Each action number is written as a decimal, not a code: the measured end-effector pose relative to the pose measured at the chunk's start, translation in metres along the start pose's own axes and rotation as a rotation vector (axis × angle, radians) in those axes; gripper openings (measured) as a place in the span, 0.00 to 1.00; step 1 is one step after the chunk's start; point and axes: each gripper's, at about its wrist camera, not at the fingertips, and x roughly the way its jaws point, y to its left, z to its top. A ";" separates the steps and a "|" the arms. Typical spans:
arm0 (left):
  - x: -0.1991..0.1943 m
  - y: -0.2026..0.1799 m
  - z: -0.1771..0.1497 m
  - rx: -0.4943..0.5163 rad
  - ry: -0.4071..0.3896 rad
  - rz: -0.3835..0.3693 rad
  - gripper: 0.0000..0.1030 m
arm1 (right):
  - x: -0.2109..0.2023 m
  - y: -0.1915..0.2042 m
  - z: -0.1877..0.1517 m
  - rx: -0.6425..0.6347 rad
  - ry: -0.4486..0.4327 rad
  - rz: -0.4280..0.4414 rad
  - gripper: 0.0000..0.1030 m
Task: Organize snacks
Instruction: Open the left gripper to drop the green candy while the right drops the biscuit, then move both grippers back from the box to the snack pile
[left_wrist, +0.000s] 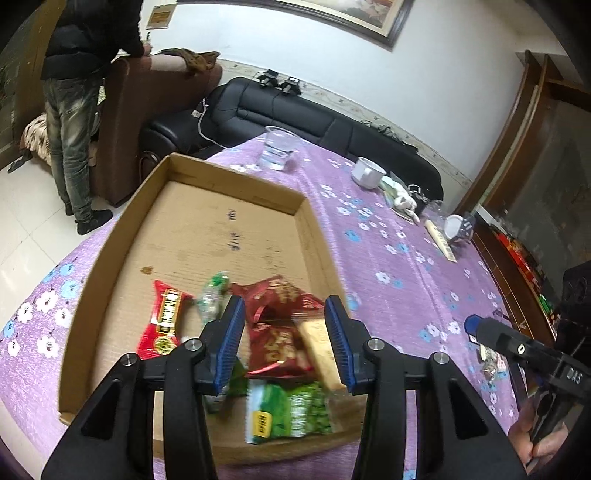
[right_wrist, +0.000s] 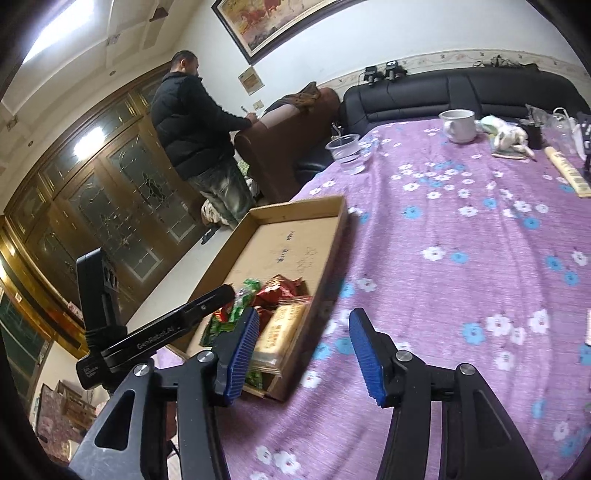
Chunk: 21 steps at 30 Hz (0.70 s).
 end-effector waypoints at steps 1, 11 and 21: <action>0.000 -0.004 0.000 0.008 0.002 -0.004 0.42 | -0.004 -0.006 0.001 0.008 -0.006 -0.006 0.52; -0.002 -0.049 -0.004 0.088 0.039 -0.066 0.47 | -0.071 -0.104 0.003 0.152 -0.101 -0.159 0.52; 0.024 -0.114 -0.029 0.203 0.162 -0.165 0.47 | -0.102 -0.221 -0.016 0.392 -0.088 -0.420 0.52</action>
